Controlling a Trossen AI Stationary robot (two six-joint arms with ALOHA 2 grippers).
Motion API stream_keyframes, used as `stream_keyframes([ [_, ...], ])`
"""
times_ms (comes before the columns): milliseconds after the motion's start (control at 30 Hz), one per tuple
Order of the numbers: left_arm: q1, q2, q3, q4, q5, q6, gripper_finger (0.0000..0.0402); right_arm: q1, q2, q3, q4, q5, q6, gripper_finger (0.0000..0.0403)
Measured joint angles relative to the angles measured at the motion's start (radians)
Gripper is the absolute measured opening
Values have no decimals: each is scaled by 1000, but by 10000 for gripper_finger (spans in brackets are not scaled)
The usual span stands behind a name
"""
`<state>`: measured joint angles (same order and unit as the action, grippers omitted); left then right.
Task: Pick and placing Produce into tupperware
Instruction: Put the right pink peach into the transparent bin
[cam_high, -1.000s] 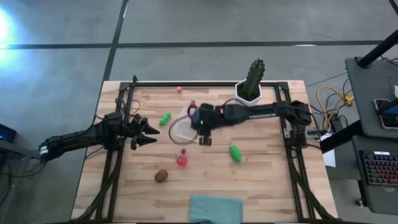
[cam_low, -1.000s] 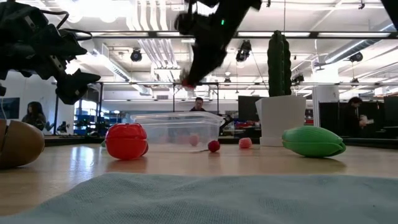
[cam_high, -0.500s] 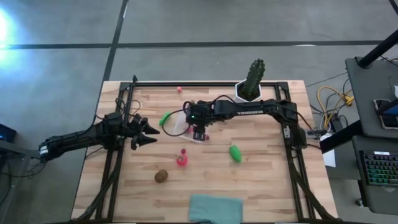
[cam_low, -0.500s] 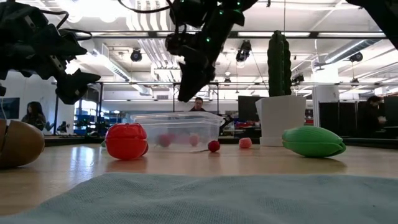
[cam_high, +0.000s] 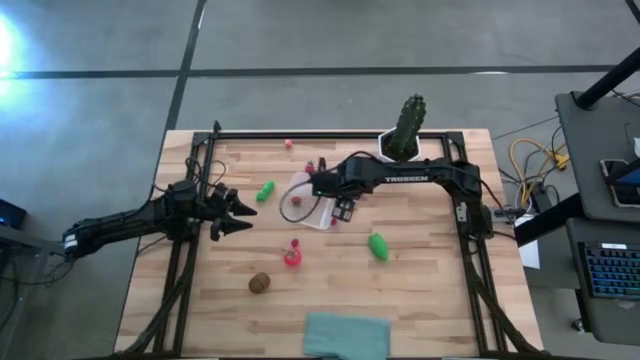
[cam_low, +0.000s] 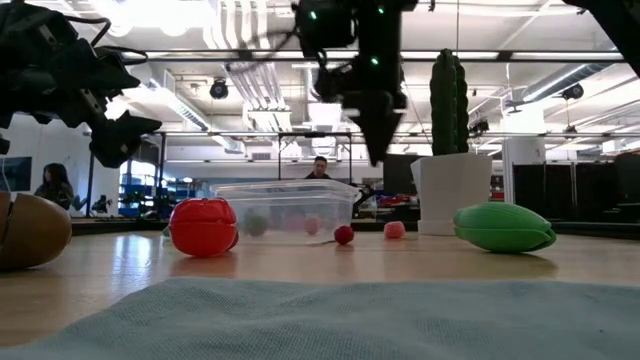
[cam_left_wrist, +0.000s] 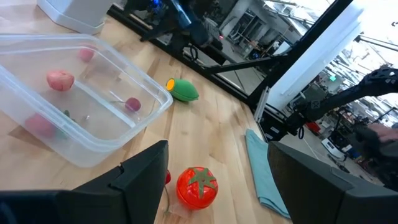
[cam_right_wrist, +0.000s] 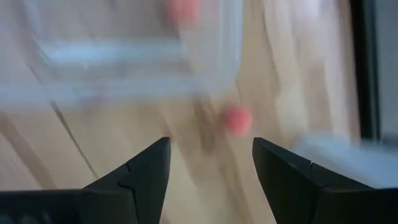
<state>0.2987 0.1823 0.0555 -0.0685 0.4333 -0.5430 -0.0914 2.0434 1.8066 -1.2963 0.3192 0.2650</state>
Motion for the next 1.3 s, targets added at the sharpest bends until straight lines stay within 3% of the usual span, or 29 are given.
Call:
stream_keyframes([
  [367, 0, 0, 0, 0, 0, 0, 261, -2, -1, -60, 2, -68, 287, 219],
  [800, 0, 0, 0, 0, 0, 0, 261, -158, -2, -60, 49, -268, 570, 219],
  [1033, 0, 0, 0, 0, 0, 0, 261, -204, -1, -66, 66, -245, 570, 219],
  [1300, 0, 0, 0, 0, 0, 0, 261, -283, -3, -168, 179, -292, 543, 219],
])
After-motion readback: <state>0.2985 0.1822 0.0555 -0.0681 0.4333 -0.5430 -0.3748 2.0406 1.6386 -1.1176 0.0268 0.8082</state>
